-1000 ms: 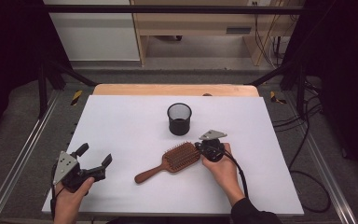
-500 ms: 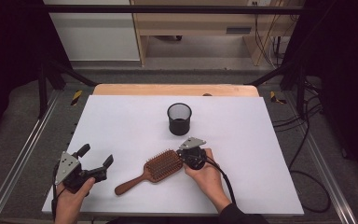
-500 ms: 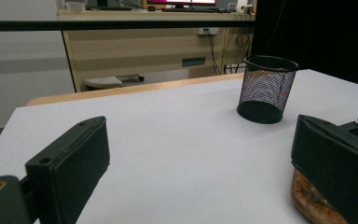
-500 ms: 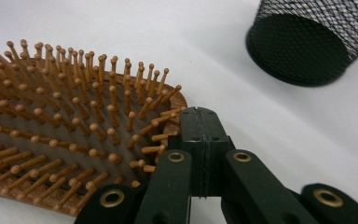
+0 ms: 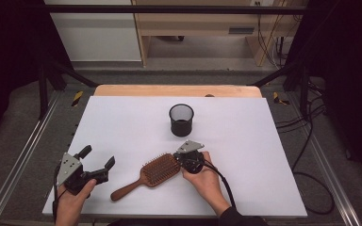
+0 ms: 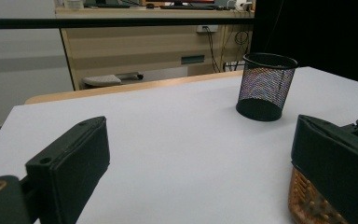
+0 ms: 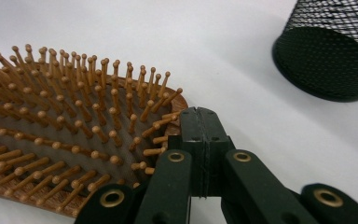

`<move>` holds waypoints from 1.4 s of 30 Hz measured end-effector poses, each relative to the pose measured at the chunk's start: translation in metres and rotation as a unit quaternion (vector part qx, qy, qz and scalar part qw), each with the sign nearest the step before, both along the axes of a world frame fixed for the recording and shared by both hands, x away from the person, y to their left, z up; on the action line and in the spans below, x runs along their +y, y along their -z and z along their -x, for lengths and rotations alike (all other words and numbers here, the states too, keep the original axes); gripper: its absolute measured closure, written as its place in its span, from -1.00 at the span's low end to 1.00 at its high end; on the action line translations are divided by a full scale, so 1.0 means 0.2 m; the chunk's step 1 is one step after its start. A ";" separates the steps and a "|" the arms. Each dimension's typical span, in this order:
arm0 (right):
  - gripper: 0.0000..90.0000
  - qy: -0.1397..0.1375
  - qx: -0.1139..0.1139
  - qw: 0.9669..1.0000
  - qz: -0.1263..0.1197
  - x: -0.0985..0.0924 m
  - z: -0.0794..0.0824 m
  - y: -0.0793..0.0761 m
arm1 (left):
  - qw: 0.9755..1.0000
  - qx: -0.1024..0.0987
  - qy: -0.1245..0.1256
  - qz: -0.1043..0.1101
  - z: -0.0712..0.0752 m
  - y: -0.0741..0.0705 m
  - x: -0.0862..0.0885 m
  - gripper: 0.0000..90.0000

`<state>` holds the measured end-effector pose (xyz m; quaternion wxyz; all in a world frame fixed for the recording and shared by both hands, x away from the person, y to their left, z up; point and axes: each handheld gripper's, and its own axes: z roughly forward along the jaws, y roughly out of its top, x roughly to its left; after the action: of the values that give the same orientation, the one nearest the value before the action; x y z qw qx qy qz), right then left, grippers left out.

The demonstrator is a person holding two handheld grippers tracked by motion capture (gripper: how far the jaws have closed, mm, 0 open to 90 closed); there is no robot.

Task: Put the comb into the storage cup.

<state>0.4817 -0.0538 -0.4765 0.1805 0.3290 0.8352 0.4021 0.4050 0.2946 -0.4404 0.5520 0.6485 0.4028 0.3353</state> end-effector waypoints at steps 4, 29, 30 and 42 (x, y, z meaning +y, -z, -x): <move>1.00 -0.002 -0.004 1.000 0.002 0.01 0.01 0.00 | 1.000 0.003 0.002 0.001 0.00 0.00 0.00 -0.90; 0.55 0.057 -0.052 0.996 -0.053 -0.45 0.11 -0.13 | 0.998 0.031 0.029 -0.045 -0.01 0.00 -0.04 -0.92; 0.47 0.061 -0.054 0.995 -0.057 -0.48 0.13 -0.13 | 0.998 0.033 0.030 -0.049 -0.01 0.00 -0.04 -0.92; -0.72 0.165 -0.086 0.977 -0.107 -0.88 0.23 -0.18 | 0.991 0.077 0.059 -0.095 -0.04 -0.11 -0.09 -0.91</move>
<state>0.4361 -0.2304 -0.4410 0.2795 0.4438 0.7030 0.4804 0.4121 0.2761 -0.4193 0.4739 0.7446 0.3714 0.2882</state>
